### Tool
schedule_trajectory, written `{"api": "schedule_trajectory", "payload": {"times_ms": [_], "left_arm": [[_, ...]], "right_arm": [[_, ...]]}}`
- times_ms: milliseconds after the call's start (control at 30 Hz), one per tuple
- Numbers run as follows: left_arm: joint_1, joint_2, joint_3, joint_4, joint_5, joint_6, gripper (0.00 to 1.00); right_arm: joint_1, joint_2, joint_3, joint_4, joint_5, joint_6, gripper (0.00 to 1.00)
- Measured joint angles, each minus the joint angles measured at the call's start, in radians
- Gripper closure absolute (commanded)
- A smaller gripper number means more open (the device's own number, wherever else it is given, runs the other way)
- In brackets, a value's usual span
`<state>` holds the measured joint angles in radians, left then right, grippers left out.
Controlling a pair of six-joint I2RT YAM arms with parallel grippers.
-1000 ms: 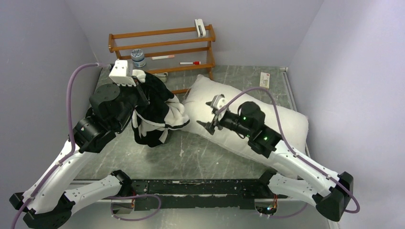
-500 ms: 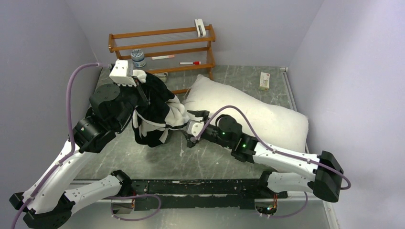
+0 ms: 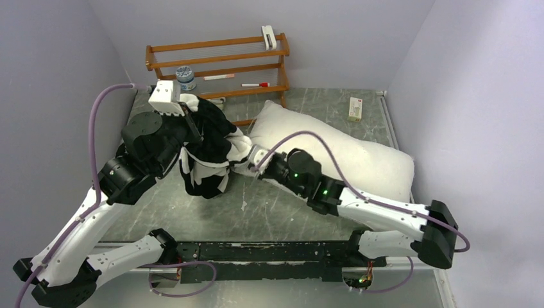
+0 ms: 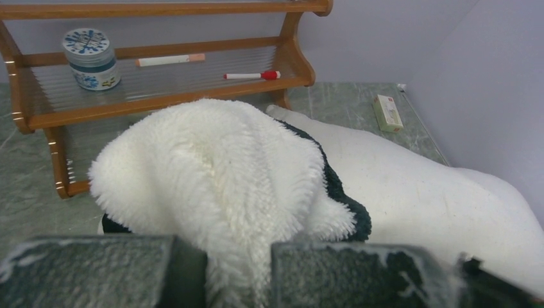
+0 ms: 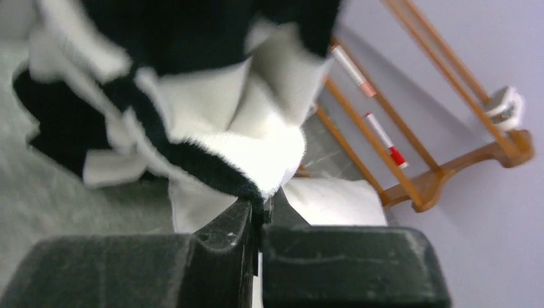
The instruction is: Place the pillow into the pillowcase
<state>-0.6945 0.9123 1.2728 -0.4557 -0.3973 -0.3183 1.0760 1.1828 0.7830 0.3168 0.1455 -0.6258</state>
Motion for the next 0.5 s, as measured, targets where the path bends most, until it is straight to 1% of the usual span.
{"api": "schedule_trajectory", "payload": {"times_ms": [100, 200, 300, 367, 400, 500], "left_arm": [[0.000, 0.027, 0.014, -0.005, 0.028, -0.011, 0.95], [0.000, 0.082, 0.034, -0.005, 0.074, -0.027, 0.95], [0.001, 0.160, 0.055, -0.006, 0.149, -0.054, 0.91], [0.002, 0.222, 0.068, -0.002, 0.225, -0.076, 0.83], [0.003, 0.252, 0.074, -0.001, 0.263, -0.087, 0.76], [0.003, 0.348, 0.118, -0.012, 0.360, -0.101, 0.51]], "right_arm": [[0.001, -0.046, 0.143, -0.151, 0.069, 0.134, 1.00], [0.001, -0.084, 0.356, -0.338, 0.122, 0.296, 1.00], [0.001, -0.120, 0.539, -0.523, 0.160, 0.472, 1.00], [0.001, -0.135, 0.619, -0.628, 0.193, 0.565, 1.00], [0.000, -0.137, 0.650, -0.680, 0.222, 0.605, 1.00], [-0.022, -0.119, 0.708, -0.830, 0.325, 0.686, 1.00]]}}
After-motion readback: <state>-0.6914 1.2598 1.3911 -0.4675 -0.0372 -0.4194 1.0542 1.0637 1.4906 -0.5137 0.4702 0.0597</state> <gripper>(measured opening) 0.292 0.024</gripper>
